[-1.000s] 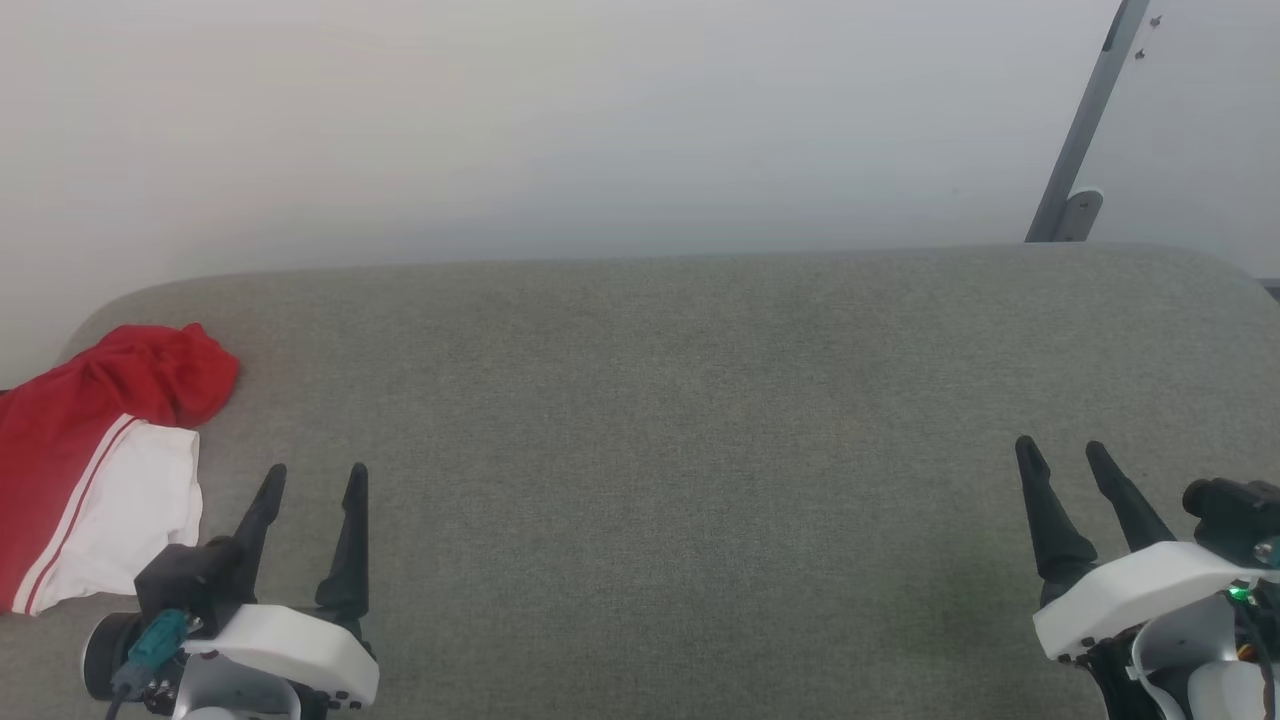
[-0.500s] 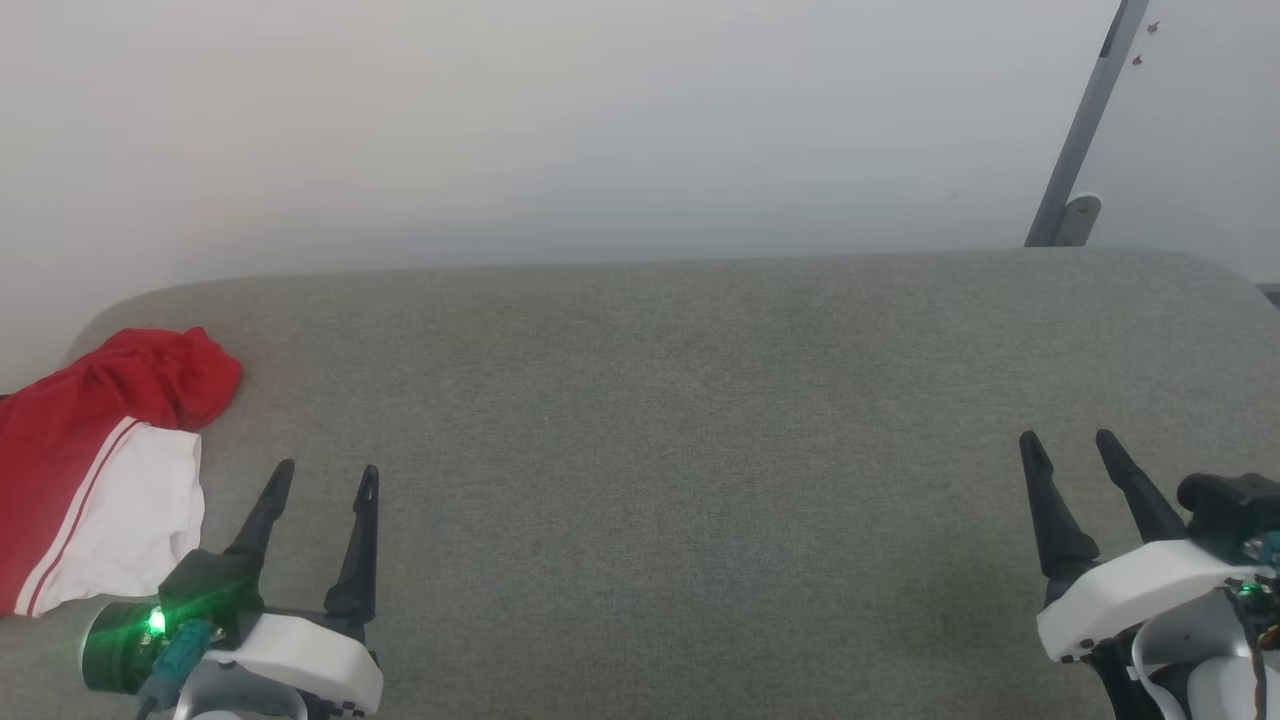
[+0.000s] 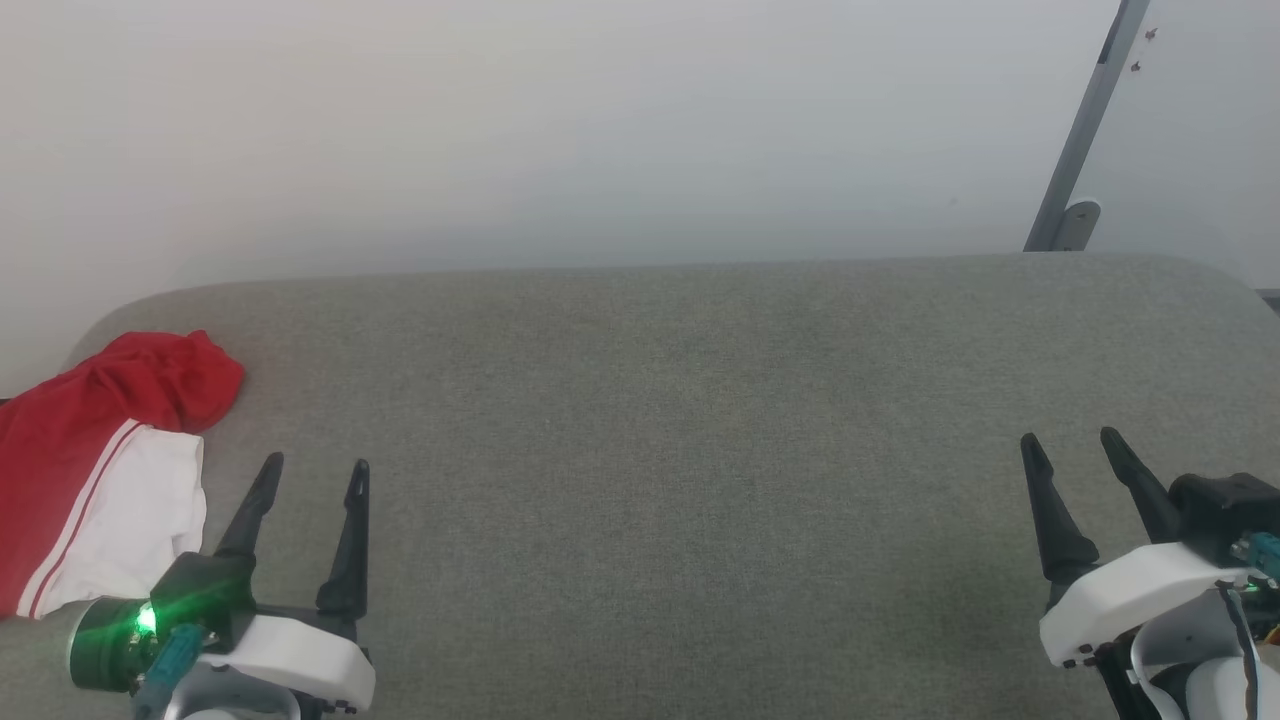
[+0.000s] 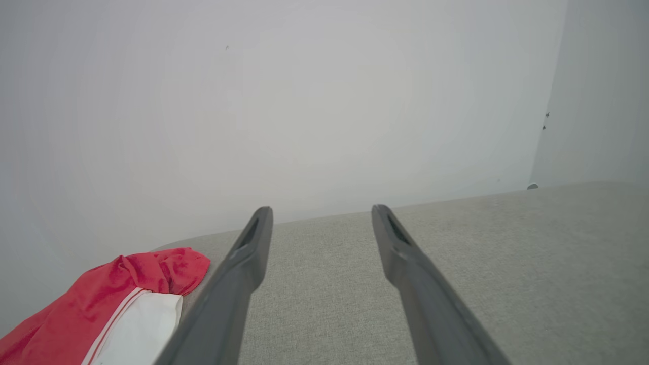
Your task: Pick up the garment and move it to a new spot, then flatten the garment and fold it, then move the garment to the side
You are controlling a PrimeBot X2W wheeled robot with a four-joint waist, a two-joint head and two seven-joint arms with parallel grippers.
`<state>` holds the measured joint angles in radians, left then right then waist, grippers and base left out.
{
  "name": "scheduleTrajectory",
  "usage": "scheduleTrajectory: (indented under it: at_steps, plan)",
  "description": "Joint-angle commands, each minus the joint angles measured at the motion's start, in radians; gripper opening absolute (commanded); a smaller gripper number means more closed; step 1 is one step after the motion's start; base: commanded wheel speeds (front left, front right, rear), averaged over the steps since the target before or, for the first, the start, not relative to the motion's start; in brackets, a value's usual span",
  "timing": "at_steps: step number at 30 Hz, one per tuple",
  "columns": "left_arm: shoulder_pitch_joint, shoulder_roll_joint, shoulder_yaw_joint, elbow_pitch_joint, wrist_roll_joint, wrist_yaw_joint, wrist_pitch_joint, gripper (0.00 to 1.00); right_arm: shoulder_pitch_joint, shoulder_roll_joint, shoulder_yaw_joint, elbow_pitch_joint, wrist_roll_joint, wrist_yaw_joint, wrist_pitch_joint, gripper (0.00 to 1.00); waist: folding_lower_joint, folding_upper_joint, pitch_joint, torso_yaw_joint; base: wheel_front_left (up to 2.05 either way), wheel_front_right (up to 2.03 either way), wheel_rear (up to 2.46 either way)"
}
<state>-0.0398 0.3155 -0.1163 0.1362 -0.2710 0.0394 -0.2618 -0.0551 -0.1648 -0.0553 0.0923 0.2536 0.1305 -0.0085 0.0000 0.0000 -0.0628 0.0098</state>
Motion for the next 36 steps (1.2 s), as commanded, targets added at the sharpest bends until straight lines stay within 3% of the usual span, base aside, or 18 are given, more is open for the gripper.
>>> scheduleTrajectory:
  at_steps: [1,14,36]
  plan:
    - [0.015,-0.003,0.01,0.003,-0.008,-0.007,-0.004,1.0,0.0,-0.004,0.003,-0.002,-0.004,0.0,-0.005,1.0,0.0,0.0,-0.001,0.0,0.0,0.0,0.0]
    - [-0.004,-0.014,0.042,0.046,-0.05,-0.021,-0.004,1.0,0.005,-0.012,0.019,-0.009,0.002,0.0,-0.012,1.0,0.0,0.0,-0.006,0.033,0.0,0.0,0.0]
    - [0.0,0.018,0.126,0.026,-0.121,0.05,0.069,1.0,-0.063,-0.011,0.164,0.037,0.031,0.0,-0.027,1.0,0.0,0.0,-0.033,0.318,0.0,0.0,0.0]
